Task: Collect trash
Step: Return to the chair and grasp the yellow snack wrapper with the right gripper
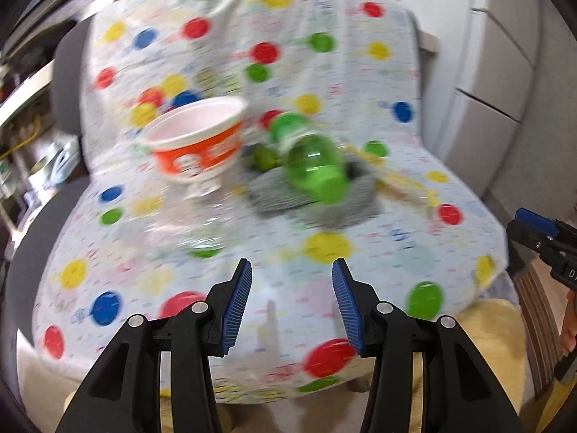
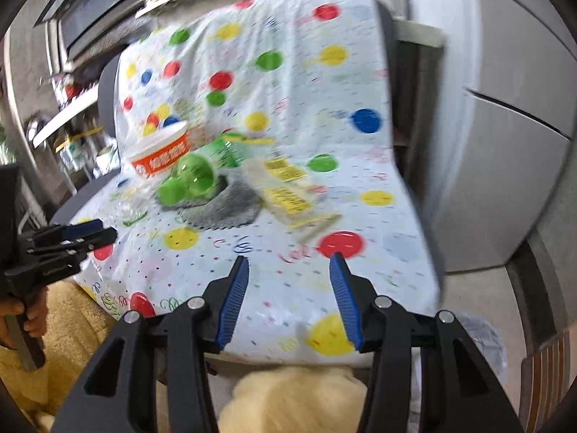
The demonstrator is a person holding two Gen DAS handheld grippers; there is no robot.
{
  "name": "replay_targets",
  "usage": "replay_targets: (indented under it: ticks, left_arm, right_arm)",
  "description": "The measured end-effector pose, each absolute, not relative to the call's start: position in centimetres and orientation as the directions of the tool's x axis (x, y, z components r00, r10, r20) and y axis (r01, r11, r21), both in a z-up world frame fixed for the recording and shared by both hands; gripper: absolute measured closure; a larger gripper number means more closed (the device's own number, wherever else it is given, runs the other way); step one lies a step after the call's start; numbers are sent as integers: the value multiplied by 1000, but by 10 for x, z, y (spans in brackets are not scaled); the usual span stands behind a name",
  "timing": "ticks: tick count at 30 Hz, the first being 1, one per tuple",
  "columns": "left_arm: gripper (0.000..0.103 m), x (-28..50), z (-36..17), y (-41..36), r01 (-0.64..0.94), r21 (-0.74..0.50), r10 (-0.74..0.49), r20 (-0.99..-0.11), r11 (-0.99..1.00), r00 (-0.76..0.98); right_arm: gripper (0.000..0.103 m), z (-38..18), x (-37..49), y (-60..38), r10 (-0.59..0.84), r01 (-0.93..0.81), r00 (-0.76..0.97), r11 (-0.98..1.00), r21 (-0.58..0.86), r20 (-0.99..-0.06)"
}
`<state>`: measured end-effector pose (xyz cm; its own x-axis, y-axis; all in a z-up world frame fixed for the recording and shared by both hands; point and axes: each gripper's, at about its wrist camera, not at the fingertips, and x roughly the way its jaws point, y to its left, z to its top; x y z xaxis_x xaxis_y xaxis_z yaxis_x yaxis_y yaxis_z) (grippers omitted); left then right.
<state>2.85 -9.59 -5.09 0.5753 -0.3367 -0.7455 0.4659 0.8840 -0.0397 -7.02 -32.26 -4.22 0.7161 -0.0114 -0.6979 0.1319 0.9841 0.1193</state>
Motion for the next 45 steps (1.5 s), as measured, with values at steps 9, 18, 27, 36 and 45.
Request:
replay_targets:
  ticks: [9,18,27,36,45]
  left_arm:
    - [55,56,-56,-78,416,-49,-304,-760,908,575]
    - [55,80,-54,-87,418,-66,-320,-753,906,575]
    - [55,83,-53,-87,413,-61,-312,-754,909,577]
    - [55,71,-40,-90,426,-52,-321,-740,903,591]
    - [55,57,-26,-102,463,-43,-350,-717,885,603]
  right_arm:
    - [56,-69,-3,-309,-42,96,655,995,28,-755]
    - [51,-96,61,-302,-129,22,594,989,-145,-794]
    - [75,-111,84,-287,-238,-26,573,951,-308,-784]
    - [97,-41,44,-304,-25,30,648,1000,-7,-762]
    - [97,-29,6,-344,167,125,620,944,306,-766]
